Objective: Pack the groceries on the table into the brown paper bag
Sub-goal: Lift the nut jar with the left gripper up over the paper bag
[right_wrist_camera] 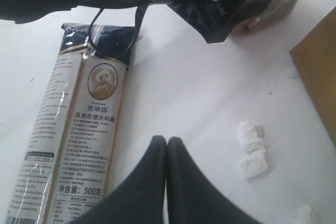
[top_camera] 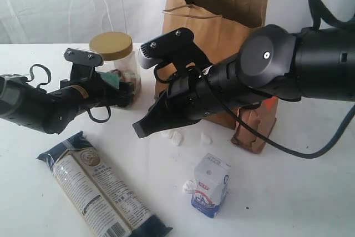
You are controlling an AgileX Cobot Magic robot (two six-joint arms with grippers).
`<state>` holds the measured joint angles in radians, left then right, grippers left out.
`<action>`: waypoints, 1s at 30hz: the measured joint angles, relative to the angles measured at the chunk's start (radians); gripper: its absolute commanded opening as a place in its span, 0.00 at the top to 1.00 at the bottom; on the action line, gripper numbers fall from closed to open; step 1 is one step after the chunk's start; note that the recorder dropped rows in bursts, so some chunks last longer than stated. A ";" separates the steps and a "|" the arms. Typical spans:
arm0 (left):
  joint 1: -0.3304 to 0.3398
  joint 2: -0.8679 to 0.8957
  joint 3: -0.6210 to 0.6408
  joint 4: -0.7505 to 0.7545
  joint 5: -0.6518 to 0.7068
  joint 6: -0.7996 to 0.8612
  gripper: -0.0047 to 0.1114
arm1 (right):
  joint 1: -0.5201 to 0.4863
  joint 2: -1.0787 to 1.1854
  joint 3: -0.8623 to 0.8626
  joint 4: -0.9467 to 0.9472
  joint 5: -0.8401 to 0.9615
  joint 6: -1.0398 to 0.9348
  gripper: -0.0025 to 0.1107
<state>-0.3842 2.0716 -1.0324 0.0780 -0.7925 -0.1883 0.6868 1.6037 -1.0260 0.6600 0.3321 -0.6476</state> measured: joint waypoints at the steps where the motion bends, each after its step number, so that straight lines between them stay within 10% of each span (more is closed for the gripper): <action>1: 0.000 0.000 0.000 -0.003 0.000 0.008 0.43 | 0.000 0.000 0.000 0.000 0.000 0.000 0.98; 7: 0.000 0.000 -0.003 -0.009 -0.002 0.071 0.96 | 0.000 0.000 0.000 0.000 0.002 0.000 0.98; 30: 0.000 -0.176 -0.003 -0.122 0.080 0.101 0.96 | 0.000 0.000 0.000 -0.007 0.030 0.000 0.98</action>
<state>-0.3842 1.8958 -1.0352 -0.0437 -0.7123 -0.0877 0.6868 1.6037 -1.0260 0.6529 0.3624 -0.6476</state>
